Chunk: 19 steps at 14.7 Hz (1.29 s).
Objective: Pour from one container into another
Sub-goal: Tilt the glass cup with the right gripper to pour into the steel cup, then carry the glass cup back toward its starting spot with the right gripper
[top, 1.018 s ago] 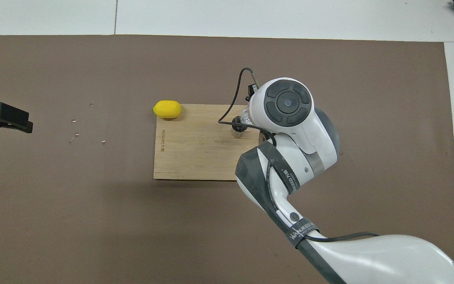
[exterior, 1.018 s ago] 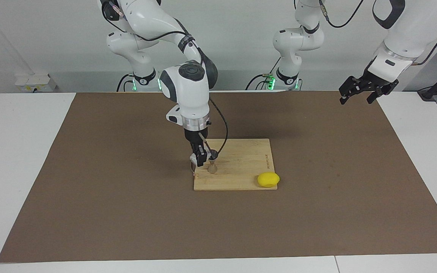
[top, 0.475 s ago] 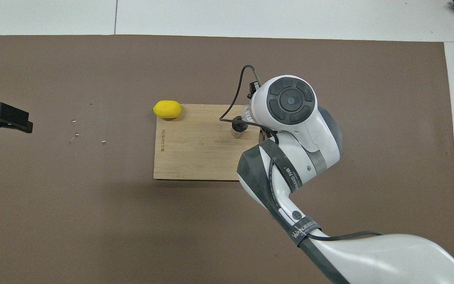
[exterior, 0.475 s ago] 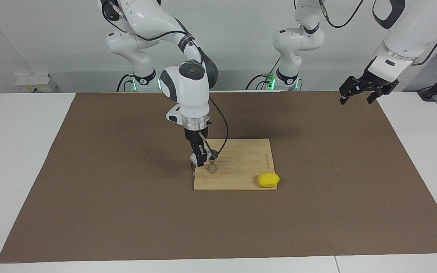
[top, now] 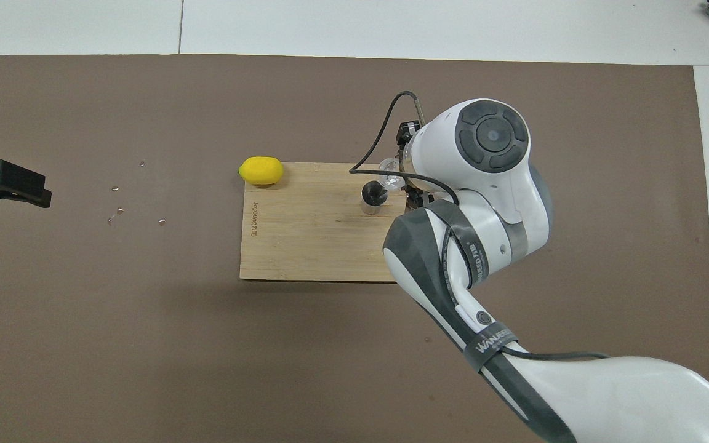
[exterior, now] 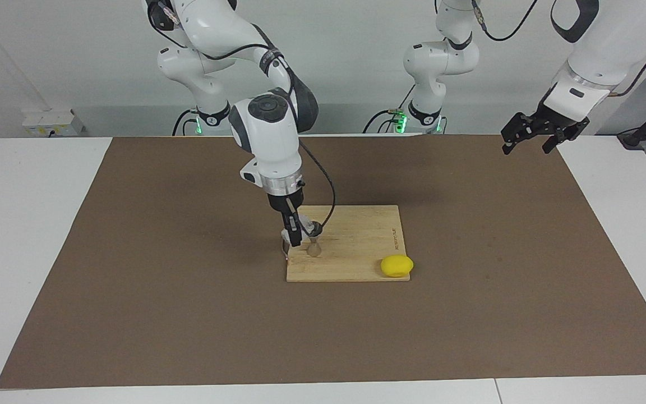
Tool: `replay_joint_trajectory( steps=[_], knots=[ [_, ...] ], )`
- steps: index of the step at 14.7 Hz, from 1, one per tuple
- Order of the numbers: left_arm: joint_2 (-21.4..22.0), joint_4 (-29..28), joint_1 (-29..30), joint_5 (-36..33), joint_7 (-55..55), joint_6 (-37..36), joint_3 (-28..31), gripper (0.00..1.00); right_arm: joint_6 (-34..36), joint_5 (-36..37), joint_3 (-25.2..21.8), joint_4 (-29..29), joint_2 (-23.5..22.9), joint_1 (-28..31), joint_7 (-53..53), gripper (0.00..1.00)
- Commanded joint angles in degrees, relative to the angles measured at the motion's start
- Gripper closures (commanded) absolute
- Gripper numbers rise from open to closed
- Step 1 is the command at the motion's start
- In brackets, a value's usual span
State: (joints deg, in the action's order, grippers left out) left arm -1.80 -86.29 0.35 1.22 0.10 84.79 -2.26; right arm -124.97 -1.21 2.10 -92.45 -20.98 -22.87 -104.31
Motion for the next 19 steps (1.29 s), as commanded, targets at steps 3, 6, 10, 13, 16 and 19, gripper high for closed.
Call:
replay_joint_trajectory(
  steps=[3,6,10,13,16,19],
  knots=[
    [1.71,-1.86,0.27,0.53,0.08,-0.15,-0.03,0.0,0.69,-7.65,0.36,1.05,-0.47,3.44,-0.9,1.0],
    [1.71,-1.86,0.27,0.53,0.08,-0.24,-0.03,0.0,1.04,-12.84,0.45,0.35,-0.38,6.51,0.41,1.0],
    [1.63,-1.86,0.27,0.53,0.08,-0.15,-0.03,0.0,2.19,-18.73,0.45,-1.76,0.23,11.51,5.33,1.0],
    [1.71,-1.86,0.27,0.53,0.08,-0.15,-0.03,0.0,2.27,-24.79,0.45,-6.58,2.16,16.26,13.31,1.0],
    [1.71,-1.86,0.27,0.53,0.08,-0.24,-0.03,0.0,2.98,-28.14,0.45,-10.98,3.75,20.83,20.96,1.0],
    [1.71,-1.86,0.27,0.53,0.08,-0.24,-0.03,0.0,4.81,-31.13,0.45,-13.89,4.37,26.11,29.05,1.0]
  ],
)
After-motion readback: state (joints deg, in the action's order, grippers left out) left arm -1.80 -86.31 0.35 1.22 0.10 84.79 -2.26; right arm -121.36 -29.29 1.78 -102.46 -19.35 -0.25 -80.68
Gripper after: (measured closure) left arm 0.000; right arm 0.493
